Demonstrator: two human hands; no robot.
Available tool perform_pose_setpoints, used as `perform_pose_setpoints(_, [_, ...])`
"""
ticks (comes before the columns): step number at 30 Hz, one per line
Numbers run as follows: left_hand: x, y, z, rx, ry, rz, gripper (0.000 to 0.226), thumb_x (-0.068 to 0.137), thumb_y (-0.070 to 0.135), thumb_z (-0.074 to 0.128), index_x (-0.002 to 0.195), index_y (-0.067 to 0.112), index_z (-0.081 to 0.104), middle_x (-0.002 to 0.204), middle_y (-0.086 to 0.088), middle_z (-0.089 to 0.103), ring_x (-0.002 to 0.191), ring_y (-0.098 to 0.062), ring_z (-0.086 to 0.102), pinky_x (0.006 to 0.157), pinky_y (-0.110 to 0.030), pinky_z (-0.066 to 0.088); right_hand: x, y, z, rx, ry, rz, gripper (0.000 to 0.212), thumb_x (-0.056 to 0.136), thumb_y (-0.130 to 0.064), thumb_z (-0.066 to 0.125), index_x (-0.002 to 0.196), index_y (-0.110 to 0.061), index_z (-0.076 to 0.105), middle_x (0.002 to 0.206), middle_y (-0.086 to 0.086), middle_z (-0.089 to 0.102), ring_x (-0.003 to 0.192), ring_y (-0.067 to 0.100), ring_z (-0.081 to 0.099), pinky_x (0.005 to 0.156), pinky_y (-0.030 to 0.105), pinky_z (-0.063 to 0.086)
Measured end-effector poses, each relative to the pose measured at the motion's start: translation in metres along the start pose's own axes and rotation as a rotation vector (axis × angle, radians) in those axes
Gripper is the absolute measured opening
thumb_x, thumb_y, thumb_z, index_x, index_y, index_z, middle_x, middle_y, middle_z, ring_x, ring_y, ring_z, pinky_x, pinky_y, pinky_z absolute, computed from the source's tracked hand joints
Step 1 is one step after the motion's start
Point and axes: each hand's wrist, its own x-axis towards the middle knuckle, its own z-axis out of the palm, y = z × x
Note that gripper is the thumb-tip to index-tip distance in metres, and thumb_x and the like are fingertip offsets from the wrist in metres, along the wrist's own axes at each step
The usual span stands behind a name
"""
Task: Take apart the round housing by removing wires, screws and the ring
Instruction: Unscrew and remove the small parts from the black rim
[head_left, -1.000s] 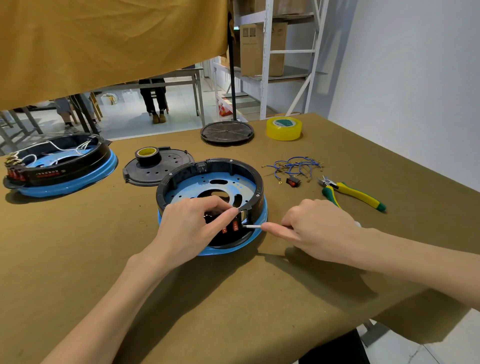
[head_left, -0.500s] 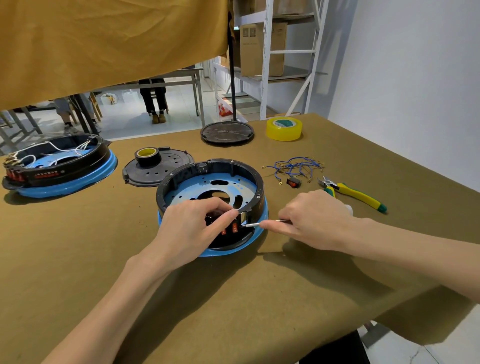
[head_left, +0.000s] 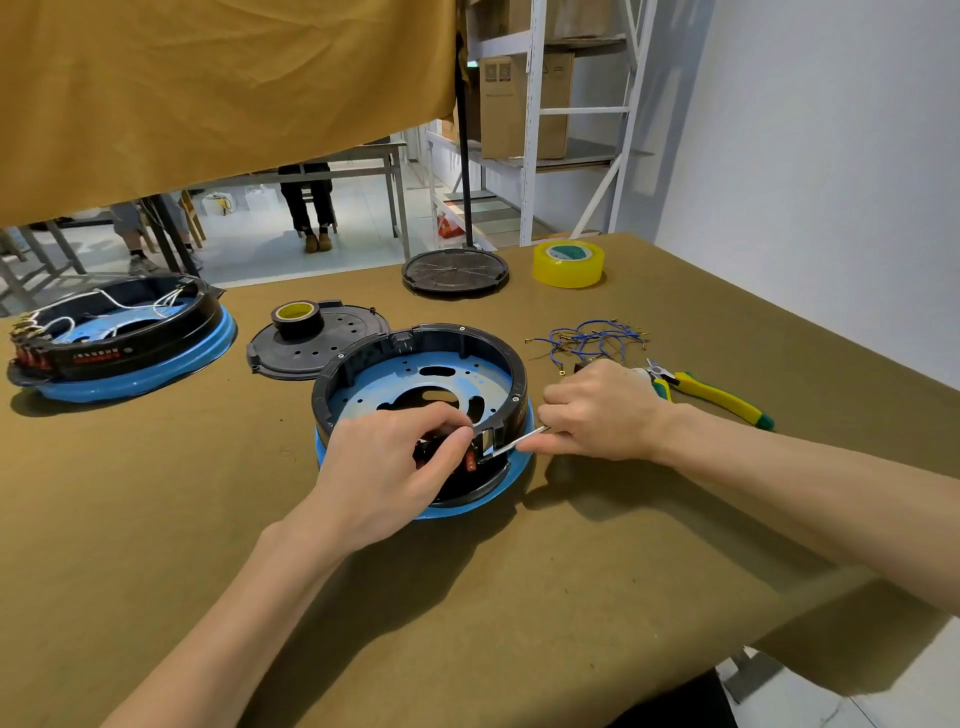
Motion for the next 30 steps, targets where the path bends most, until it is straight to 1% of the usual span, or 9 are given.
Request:
perform_pose_setpoints(3, [-0.001, 0.0, 0.0, 0.015, 0.012, 0.036, 0.038, 0.103, 0.051, 0.041, 0.116, 0.039, 0.074, 0.09, 0.026, 0.072, 0.078, 0.01, 0.062, 0.058, -0.009, 0.045, -0.008, -0.011, -0.003, 0.041, -0.051, 0.098, 0.065, 0.103, -0.059, 0.037, 0.053, -0.02, 0.051, 0.05, -0.007, 0.039, 0.04, 0.012, 0.035, 0.041, 0.023, 0.028])
perform_pose_setpoints(7, [0.001, -0.001, 0.002, -0.016, 0.012, 0.041, 0.037, 0.104, 0.049, 0.041, 0.112, 0.039, 0.076, 0.084, 0.021, 0.072, 0.074, -0.002, 0.065, 0.05, -0.022, 0.046, -0.016, -0.021, -0.004, 0.023, -0.033, 0.18, 0.071, 0.104, -0.062, 0.03, 0.05, -0.021, 0.052, 0.048, -0.009, 0.039, 0.039, 0.012, 0.033, 0.044, 0.022, 0.021])
perform_pose_setpoints(9, [0.001, 0.0, 0.004, -0.017, 0.02, 0.045, 0.037, 0.104, 0.048, 0.042, 0.105, 0.038, 0.078, 0.079, 0.019, 0.07, 0.071, -0.003, 0.063, 0.048, -0.024, 0.043, -0.015, -0.016, -0.005, 0.009, 0.002, 0.127, 0.067, 0.104, -0.06, 0.036, 0.052, -0.021, 0.051, 0.049, -0.008, 0.038, 0.04, 0.013, 0.032, 0.042, 0.023, 0.022])
perform_pose_setpoints(12, [0.002, 0.002, 0.006, -0.024, 0.022, 0.052, 0.036, 0.104, 0.046, 0.044, 0.102, 0.038, 0.079, 0.079, 0.017, 0.071, 0.071, -0.004, 0.063, 0.047, -0.024, 0.042, 0.001, 0.0, 0.002, 0.04, 0.084, -0.05, 0.058, 0.101, -0.052, 0.049, 0.056, -0.016, 0.053, 0.053, -0.002, 0.045, 0.041, 0.016, 0.042, 0.037, 0.027, 0.034])
perform_pose_setpoints(15, [0.002, 0.002, 0.007, -0.024, 0.036, 0.051, 0.033, 0.104, 0.046, 0.045, 0.114, 0.039, 0.076, 0.086, 0.018, 0.075, 0.074, -0.003, 0.066, 0.048, -0.026, 0.048, 0.013, 0.008, 0.011, 0.088, 0.111, -0.105, 0.063, 0.105, -0.051, 0.041, 0.058, -0.011, 0.057, 0.055, 0.003, 0.051, 0.043, 0.02, 0.049, 0.037, 0.033, 0.041])
perform_pose_setpoints(20, [0.001, 0.004, 0.006, 0.004, 0.049, 0.018, 0.039, 0.102, 0.054, 0.041, 0.115, 0.041, 0.075, 0.081, 0.026, 0.071, 0.072, 0.004, 0.064, 0.049, -0.013, 0.042, -0.008, 0.0, 0.008, -0.004, 0.103, 0.015, 0.06, 0.103, -0.054, 0.048, 0.056, -0.016, 0.052, 0.053, -0.001, 0.043, 0.043, 0.017, 0.043, 0.037, 0.03, 0.036])
perform_pose_setpoints(24, [0.002, 0.002, 0.004, -0.044, 0.017, -0.023, 0.036, 0.098, 0.056, 0.046, 0.108, 0.035, 0.075, 0.082, 0.032, 0.065, 0.081, 0.014, 0.063, 0.064, -0.004, 0.046, -0.02, -0.01, -0.01, -0.06, 0.045, 0.159, 0.062, 0.102, -0.056, 0.047, 0.053, -0.018, 0.052, 0.051, -0.005, 0.041, 0.041, 0.015, 0.039, 0.043, 0.023, 0.02])
perform_pose_setpoints(27, [0.002, 0.003, 0.002, -0.058, 0.011, -0.011, 0.032, 0.098, 0.053, 0.051, 0.103, 0.034, 0.076, 0.078, 0.032, 0.063, 0.091, 0.013, 0.062, 0.072, -0.003, 0.044, -0.021, -0.021, -0.02, -0.049, 0.008, 0.229, 0.065, 0.104, -0.059, 0.04, 0.053, -0.021, 0.052, 0.05, -0.009, 0.04, 0.041, 0.012, 0.036, 0.045, 0.021, 0.01])
perform_pose_setpoints(30, [0.002, 0.005, 0.0, -0.065, 0.006, -0.011, 0.031, 0.098, 0.053, 0.051, 0.103, 0.034, 0.075, 0.078, 0.03, 0.064, 0.092, 0.01, 0.062, 0.071, -0.004, 0.046, -0.019, -0.028, -0.024, -0.043, -0.027, 0.248, 0.068, 0.104, -0.062, 0.035, 0.053, -0.021, 0.053, 0.049, -0.009, 0.04, 0.04, 0.011, 0.036, 0.044, 0.02, 0.011])
